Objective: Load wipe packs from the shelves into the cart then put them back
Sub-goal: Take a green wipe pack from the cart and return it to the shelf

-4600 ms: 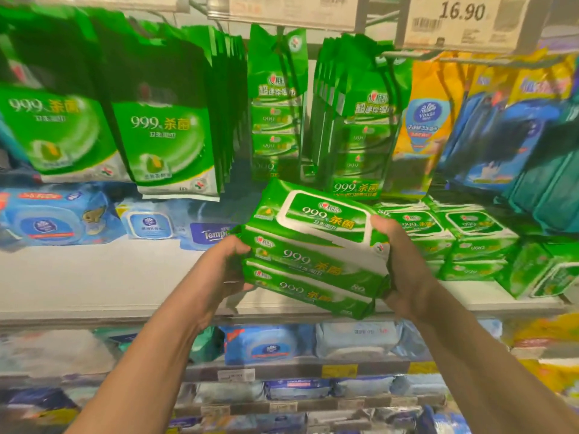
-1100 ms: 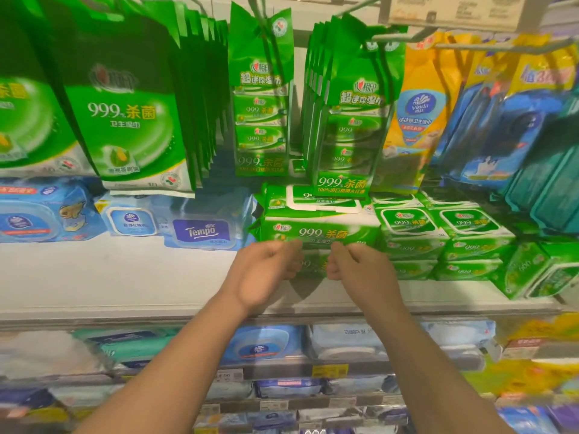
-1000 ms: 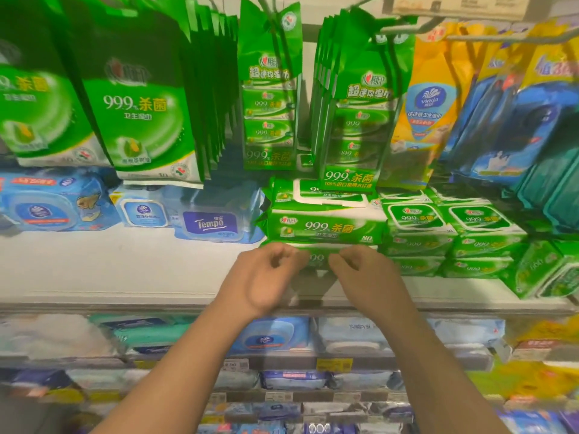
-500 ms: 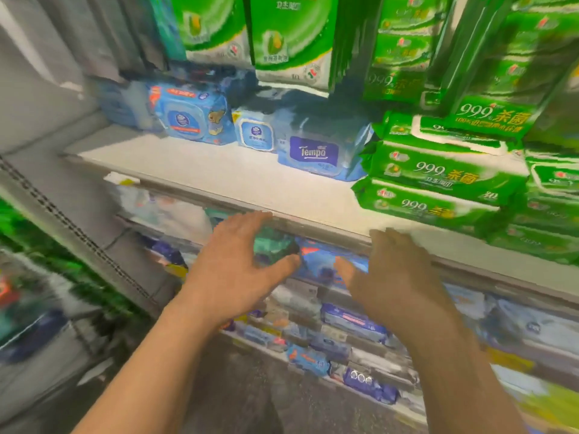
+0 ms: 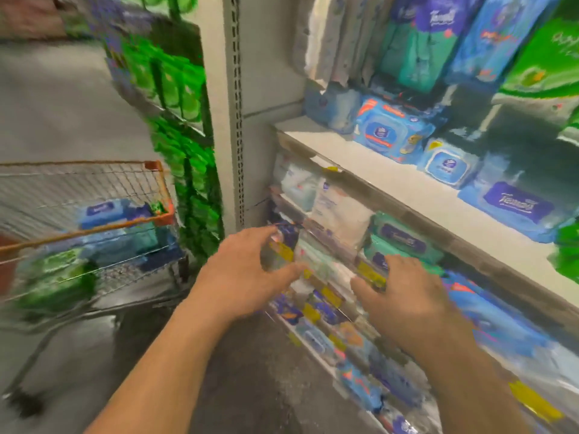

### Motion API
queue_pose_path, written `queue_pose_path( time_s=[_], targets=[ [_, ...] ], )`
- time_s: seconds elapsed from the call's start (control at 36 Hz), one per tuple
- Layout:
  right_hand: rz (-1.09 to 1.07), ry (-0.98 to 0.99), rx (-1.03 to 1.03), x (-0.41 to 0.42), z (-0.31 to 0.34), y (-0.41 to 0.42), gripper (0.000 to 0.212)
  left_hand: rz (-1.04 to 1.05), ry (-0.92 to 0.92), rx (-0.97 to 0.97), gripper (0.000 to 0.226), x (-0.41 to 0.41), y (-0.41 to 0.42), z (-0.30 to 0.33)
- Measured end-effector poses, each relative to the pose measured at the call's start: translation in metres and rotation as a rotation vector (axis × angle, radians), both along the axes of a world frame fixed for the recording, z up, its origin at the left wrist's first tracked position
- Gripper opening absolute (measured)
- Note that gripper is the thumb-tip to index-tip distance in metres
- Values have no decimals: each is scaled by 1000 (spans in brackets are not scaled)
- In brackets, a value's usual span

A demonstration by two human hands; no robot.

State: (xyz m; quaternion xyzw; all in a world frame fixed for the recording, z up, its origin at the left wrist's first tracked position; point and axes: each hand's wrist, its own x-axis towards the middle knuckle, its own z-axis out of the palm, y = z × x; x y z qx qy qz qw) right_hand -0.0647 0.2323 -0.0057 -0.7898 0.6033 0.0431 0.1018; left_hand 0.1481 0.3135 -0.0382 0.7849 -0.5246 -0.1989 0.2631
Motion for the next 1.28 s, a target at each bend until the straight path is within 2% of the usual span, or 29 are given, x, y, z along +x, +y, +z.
queue_pose_path(
  time_s=[0.08,0.25,0.42,0.58,0.72,0.83,0.89,0.94,1.08,1.22,1.28],
  targets=[
    [64,-36,6,52,-4,20,57,113,25,18,79,45,37,-4],
    [212,-19,26,150,-6,52,57,281,34,59,97,127,96,-12],
    [329,-49,77,233,-9,72,48,417,66,71,86,188,140,-22],
    [459,-25,134,308,-26,70,67,538,116,102,82,243,166,-38],
    [504,-44,162,374,-43,55,71,633,129,151,81,294,171,-48],
    [578,-51,201,432,-56,34,62,682,74,179,82,341,164,-52],
    [612,-72,230,460,-61,23,51,711,57,188,86,365,156,-51],
    [639,-103,240,486,-66,10,39,741,65,204,80,389,147,-50],
    [738,-82,227,545,-75,-18,56,826,90,216,68,444,127,-45],
    [817,-60,254,599,-83,-30,58,922,116,174,64,486,118,-37],
    [838,-47,291,618,-85,-30,52,960,120,194,67,499,121,-37]
  ],
)
